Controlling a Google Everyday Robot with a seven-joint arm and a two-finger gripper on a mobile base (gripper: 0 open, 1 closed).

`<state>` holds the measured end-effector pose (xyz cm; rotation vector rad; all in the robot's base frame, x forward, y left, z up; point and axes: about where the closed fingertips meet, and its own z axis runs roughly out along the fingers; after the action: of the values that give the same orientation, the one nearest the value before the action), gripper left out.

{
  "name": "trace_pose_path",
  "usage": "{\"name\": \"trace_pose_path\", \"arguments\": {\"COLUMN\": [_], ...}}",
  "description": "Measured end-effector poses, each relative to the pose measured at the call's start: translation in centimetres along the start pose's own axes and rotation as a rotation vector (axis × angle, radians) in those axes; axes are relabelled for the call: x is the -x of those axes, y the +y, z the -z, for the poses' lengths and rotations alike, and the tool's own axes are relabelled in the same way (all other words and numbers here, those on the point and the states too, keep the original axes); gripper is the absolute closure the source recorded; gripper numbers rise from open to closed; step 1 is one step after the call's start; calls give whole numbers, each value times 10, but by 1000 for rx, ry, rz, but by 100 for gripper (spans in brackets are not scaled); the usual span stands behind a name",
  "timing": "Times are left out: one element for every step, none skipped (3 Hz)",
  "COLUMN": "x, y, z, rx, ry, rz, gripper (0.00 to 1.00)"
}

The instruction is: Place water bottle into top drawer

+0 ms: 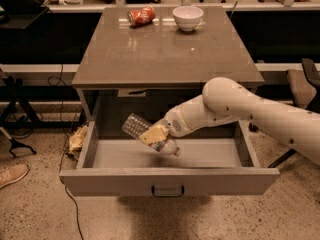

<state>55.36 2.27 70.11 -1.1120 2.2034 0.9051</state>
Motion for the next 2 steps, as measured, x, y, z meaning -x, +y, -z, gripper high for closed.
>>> {"name": "trace_pose_path", "arguments": {"x": [-10,-12], "y": [-3,-11], "z": [-21,-26], "rx": [4,-11], "ry": [-6,-22], "rz": [-35,-53], "gripper": [11,0]}}
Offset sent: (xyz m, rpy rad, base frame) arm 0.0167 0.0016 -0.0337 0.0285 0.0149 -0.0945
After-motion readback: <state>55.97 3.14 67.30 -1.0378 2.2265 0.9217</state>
